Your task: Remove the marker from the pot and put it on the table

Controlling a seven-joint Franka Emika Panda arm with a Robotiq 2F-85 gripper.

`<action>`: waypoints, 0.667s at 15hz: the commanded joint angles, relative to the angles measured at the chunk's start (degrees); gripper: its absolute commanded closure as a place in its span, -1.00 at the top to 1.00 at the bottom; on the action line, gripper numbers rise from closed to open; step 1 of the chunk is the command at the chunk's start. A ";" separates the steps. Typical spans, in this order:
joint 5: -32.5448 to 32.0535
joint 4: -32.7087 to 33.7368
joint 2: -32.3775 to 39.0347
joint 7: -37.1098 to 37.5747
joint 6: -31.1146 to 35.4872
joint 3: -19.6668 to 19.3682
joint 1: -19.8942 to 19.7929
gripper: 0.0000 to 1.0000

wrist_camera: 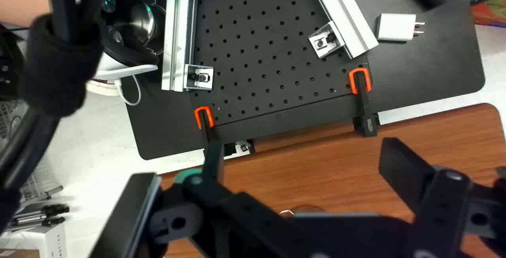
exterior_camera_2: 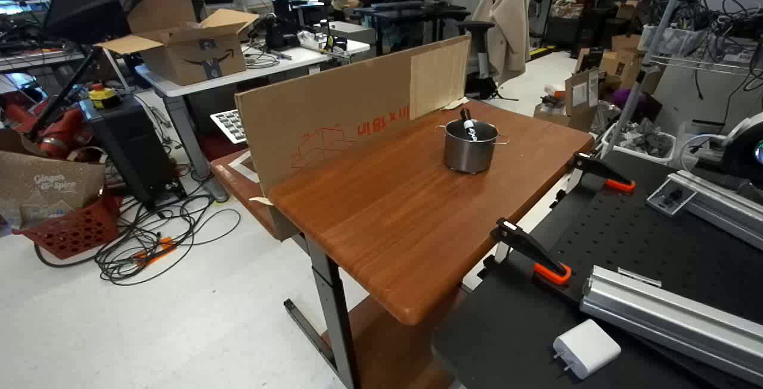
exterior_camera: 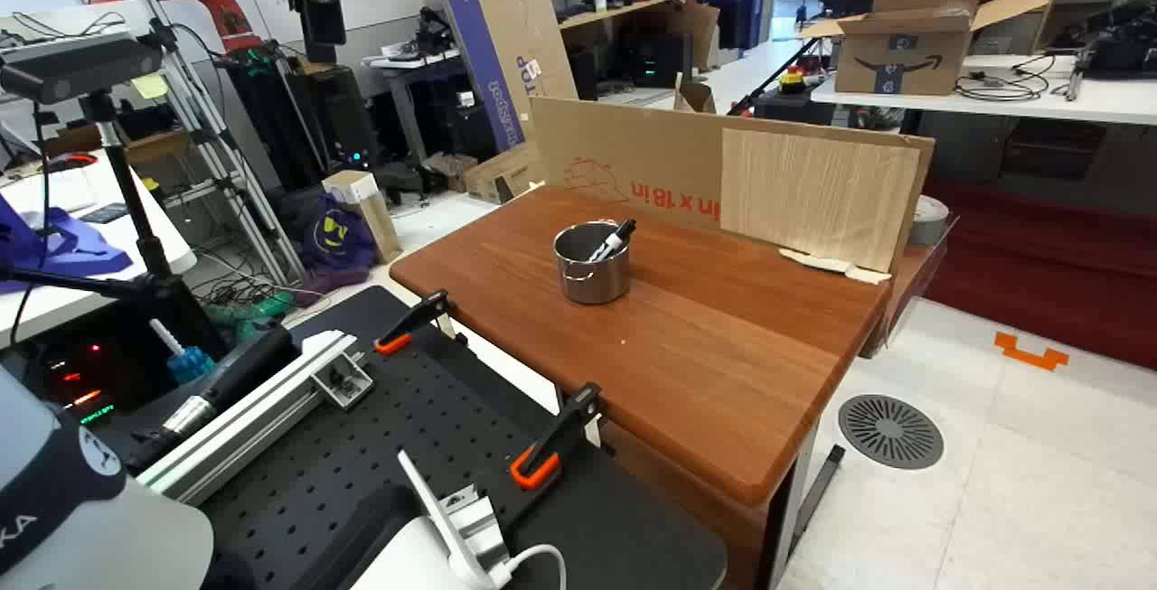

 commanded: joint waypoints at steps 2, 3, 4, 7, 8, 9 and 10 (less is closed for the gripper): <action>-1.08 -0.05 0.32 0.73 2.57 -0.34 0.24 1.00; -1.39 0.51 1.66 0.97 3.54 -0.45 -0.17 1.00; -1.25 0.92 2.96 1.01 6.01 -0.90 -0.53 1.00; -0.69 2.77 7.93 0.65 12.40 -2.48 -1.43 1.00; -0.44 3.37 9.85 0.45 14.73 -3.18 -1.75 1.00; -0.11 4.31 12.07 0.04 16.60 -3.99 -2.03 1.00; 0.14 5.16 13.97 0.03 18.39 -4.63 -2.24 1.00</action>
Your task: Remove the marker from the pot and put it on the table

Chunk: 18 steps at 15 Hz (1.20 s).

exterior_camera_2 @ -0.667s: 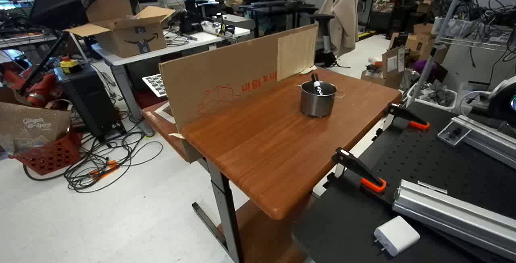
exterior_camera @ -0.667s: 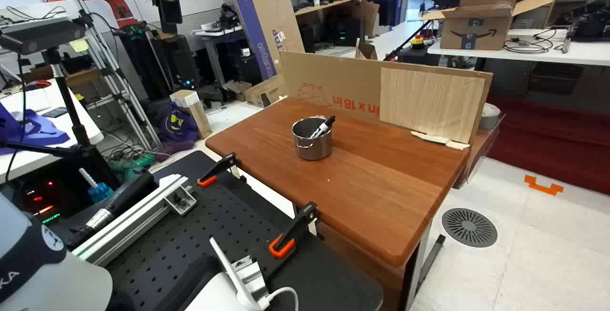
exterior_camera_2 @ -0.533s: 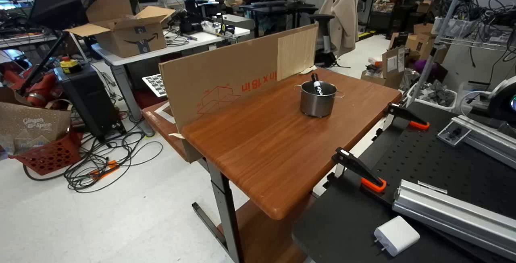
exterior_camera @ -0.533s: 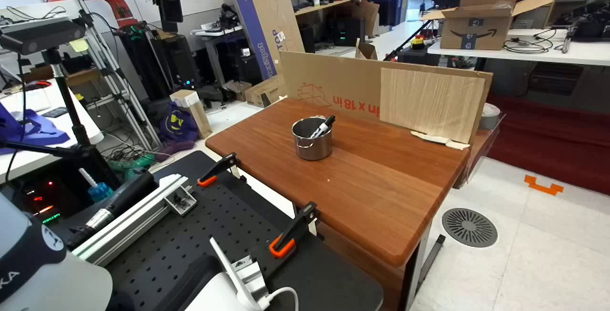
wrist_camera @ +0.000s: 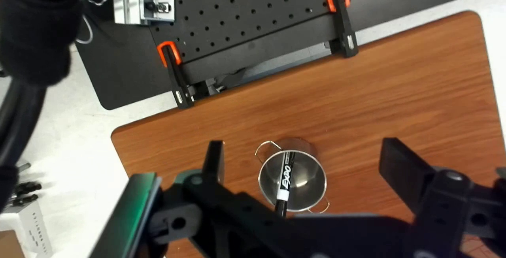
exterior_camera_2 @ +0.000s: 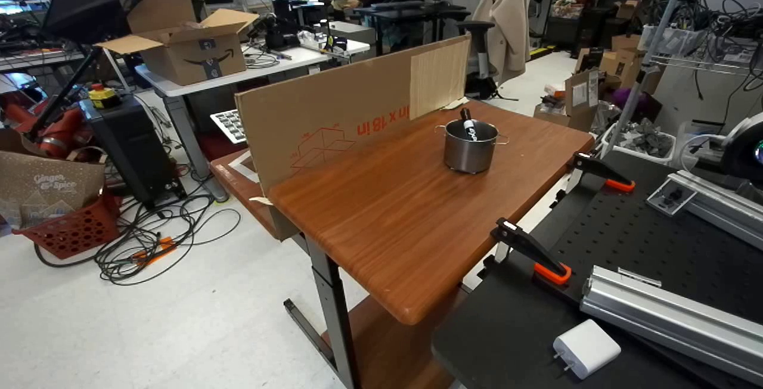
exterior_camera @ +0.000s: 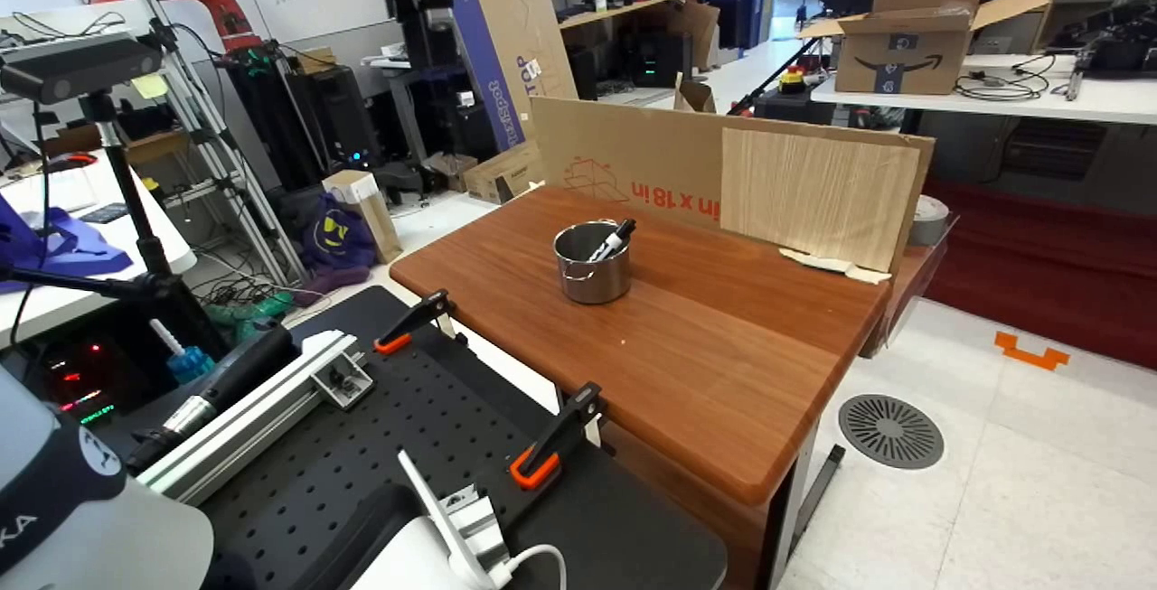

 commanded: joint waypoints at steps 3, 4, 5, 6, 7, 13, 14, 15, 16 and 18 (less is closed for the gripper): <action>2.12 5.67 11.94 -0.11 9.96 -3.95 -0.83 1.00; 2.31 6.43 14.05 0.17 11.94 -4.64 -0.88 1.00; 2.38 7.16 16.07 0.29 13.80 -5.26 -0.89 1.00; 2.44 7.87 18.58 0.76 15.97 -5.88 -0.96 1.00; 2.72 8.62 20.37 0.78 17.06 -6.43 -0.88 1.00; 6.67 10.96 30.37 -0.31 24.98 -9.22 -0.73 1.00; 7.23 11.55 32.15 -0.39 26.16 -9.65 -0.81 1.00; 7.86 12.08 33.43 -0.38 26.93 -10.01 -0.81 1.00; 8.31 12.82 35.11 -0.19 27.71 -10.39 -0.82 1.00; 9.44 14.30 38.12 0.02 29.39 -10.89 -0.72 1.00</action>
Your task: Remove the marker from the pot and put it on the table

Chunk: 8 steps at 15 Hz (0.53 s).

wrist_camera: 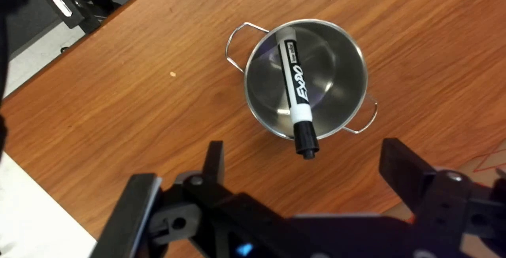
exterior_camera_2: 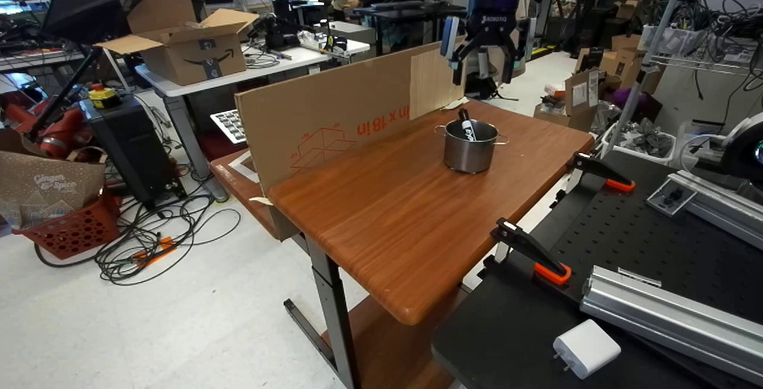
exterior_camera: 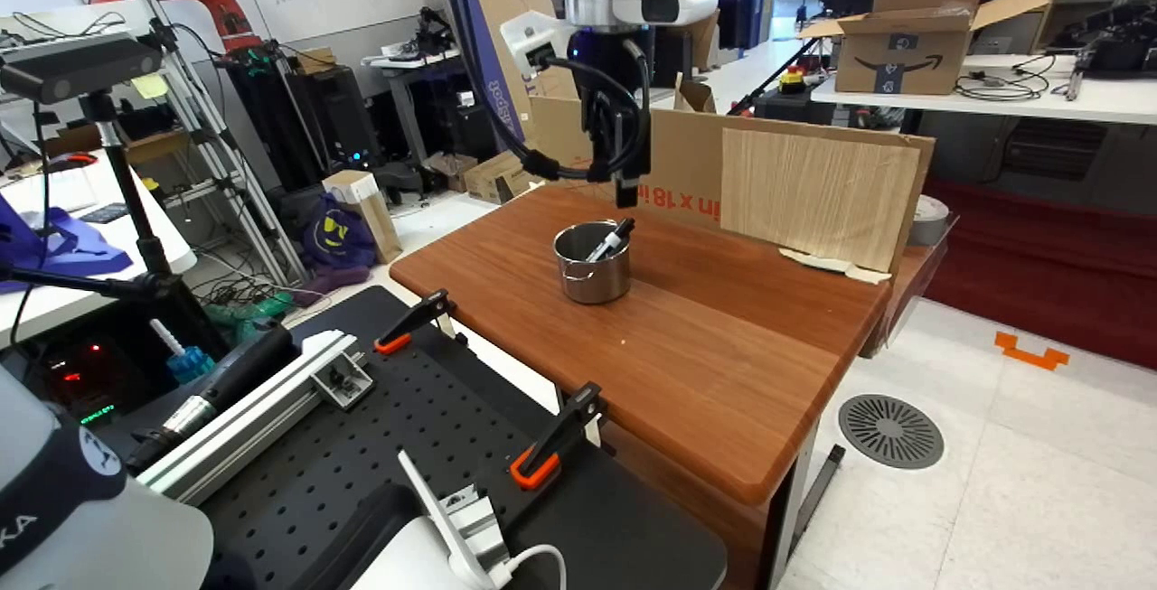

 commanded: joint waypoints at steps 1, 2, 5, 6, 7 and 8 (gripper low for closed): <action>3.27 3.29 4.98 0.06 2.44 -0.83 0.46 1.00; 3.40 3.97 6.25 0.39 3.15 -0.95 0.67 1.00; 3.20 5.92 9.36 1.41 3.63 -1.21 1.31 1.00; 3.24 6.50 10.06 1.57 3.40 -1.19 1.45 0.93; 2.97 6.96 10.68 1.78 3.26 -1.28 1.71 0.45; 2.99 7.32 11.09 1.95 3.23 -1.29 1.88 0.43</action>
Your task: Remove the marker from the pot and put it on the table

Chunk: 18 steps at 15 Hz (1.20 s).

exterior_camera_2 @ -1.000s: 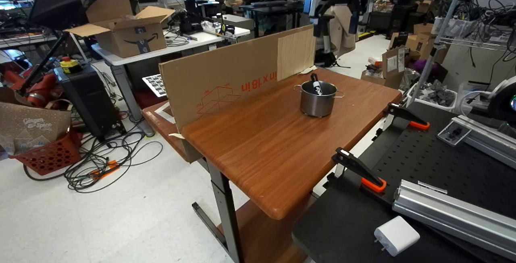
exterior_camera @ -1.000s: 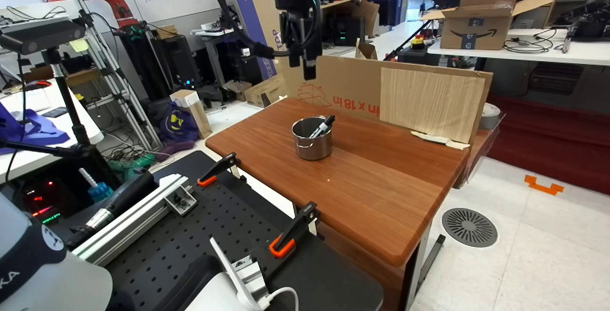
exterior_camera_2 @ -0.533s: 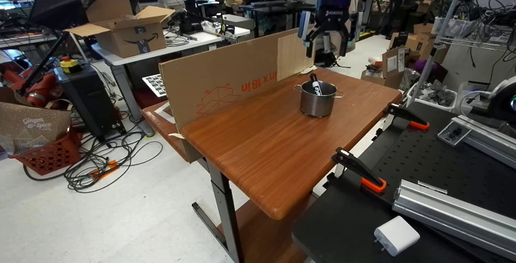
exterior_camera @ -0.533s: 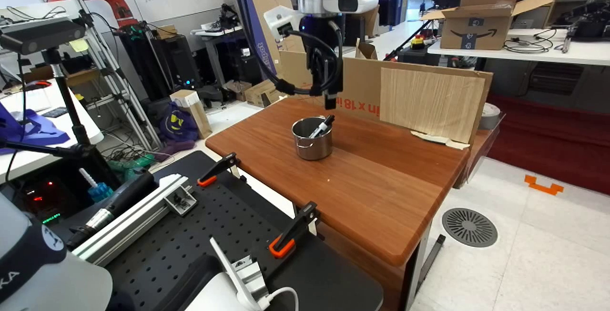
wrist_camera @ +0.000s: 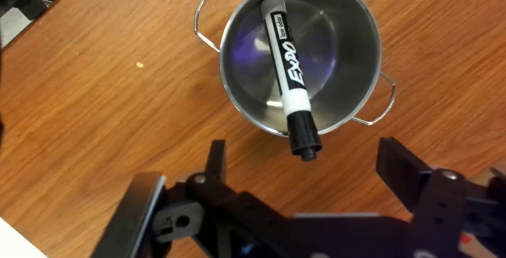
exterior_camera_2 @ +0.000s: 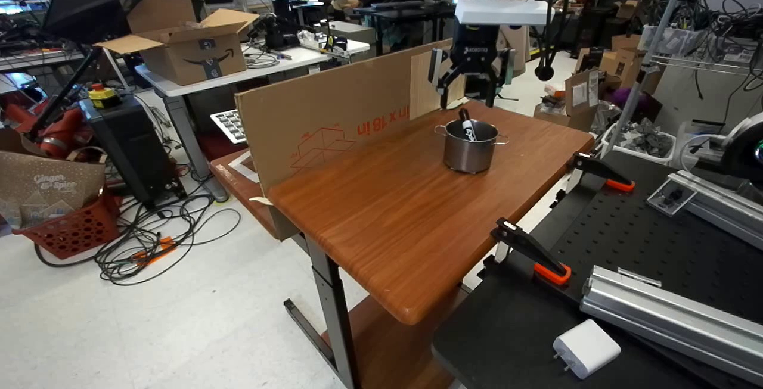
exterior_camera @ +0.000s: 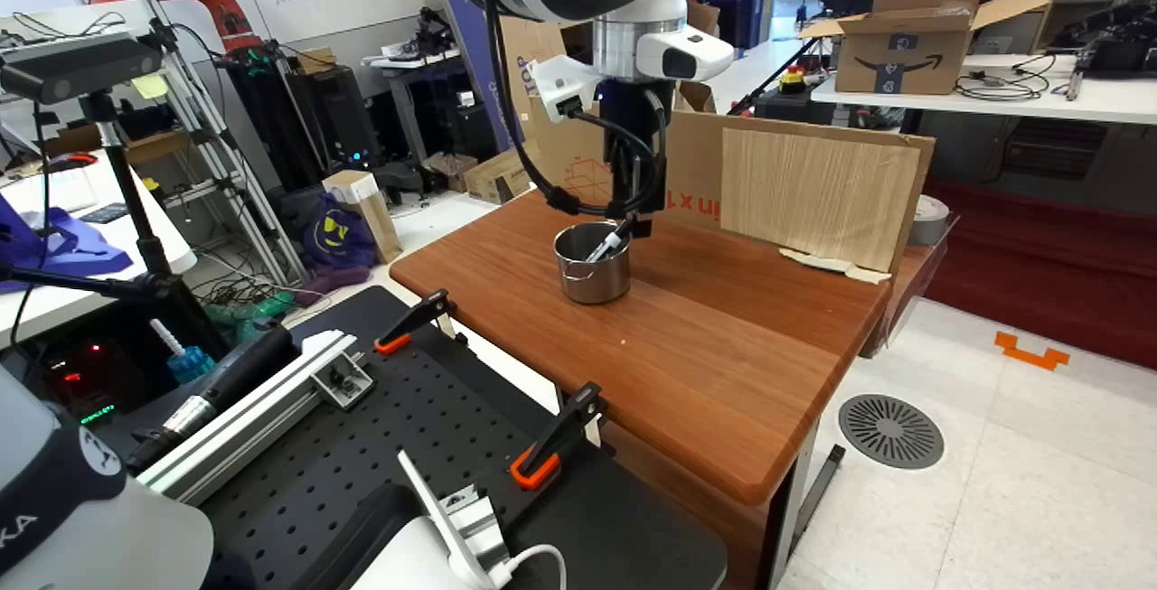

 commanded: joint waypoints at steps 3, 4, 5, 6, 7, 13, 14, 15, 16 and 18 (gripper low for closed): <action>1.48 2.71 2.46 0.84 -0.17 -0.85 1.53 0.06; 1.61 3.01 2.60 0.85 -0.39 -0.82 1.51 -0.08; 1.61 3.14 2.62 0.89 -0.51 -0.84 1.51 -0.26; 1.58 3.34 2.67 0.83 -0.87 -0.84 1.48 -0.39; 1.61 3.50 2.71 0.79 -1.07 -0.83 1.45 -0.52; 2.94 4.15 2.18 0.33 -2.53 -0.50 0.96 -0.91; 3.69 4.15 1.66 0.43 -2.89 -0.44 0.83 -0.91; 4.18 4.24 1.21 0.29 -3.47 -0.38 0.69 -0.91; 5.02 4.15 0.18 0.13 -4.25 -0.29 0.42 -0.91; 6.89 3.97 -1.79 0.05 -5.31 -0.17 -0.09 -0.91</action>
